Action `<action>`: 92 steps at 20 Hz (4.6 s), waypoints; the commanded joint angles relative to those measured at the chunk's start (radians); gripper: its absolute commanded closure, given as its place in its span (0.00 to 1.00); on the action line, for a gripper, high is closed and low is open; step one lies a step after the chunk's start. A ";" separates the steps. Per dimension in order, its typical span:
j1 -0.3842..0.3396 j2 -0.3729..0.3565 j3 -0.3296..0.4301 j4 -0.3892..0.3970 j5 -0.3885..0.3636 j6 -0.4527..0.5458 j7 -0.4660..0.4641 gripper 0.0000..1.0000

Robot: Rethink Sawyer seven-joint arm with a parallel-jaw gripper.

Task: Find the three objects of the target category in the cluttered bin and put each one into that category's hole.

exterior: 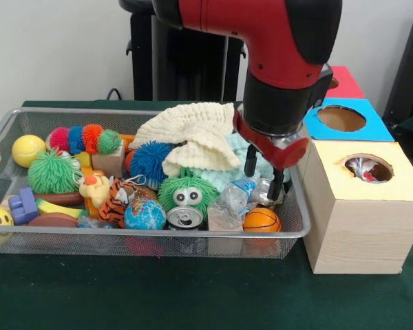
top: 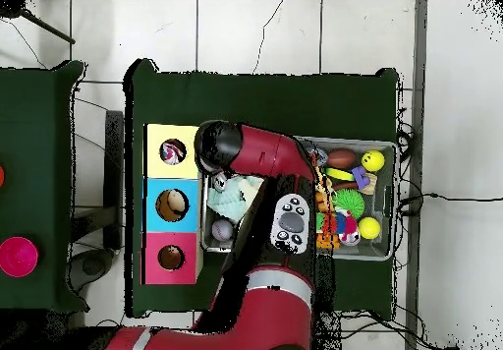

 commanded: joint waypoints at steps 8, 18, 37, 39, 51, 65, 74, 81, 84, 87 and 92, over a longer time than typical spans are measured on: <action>-0.075 0.180 0.028 -0.178 -0.029 0.053 0.066 0.00; -0.130 0.137 0.108 0.102 -0.062 -0.194 0.001 0.00; -0.032 0.101 0.030 0.058 -0.034 -0.108 0.118 1.00; 0.005 0.058 -0.003 0.040 -0.010 -0.007 0.169 1.00; 0.034 -0.074 -0.057 -0.071 0.038 0.292 0.186 1.00; -0.007 -0.086 -0.015 -0.019 0.034 0.239 0.131 1.00; 0.150 -0.169 -0.076 0.084 0.089 0.279 0.329 1.00; 0.213 -0.206 -0.090 0.223 0.169 0.181 0.361 1.00; 0.227 -0.201 -0.105 0.235 0.174 0.173 0.350 1.00; 0.220 -0.193 -0.107 0.255 0.172 0.145 0.311 1.00; 0.205 -0.189 -0.088 0.330 0.178 0.062 0.251 1.00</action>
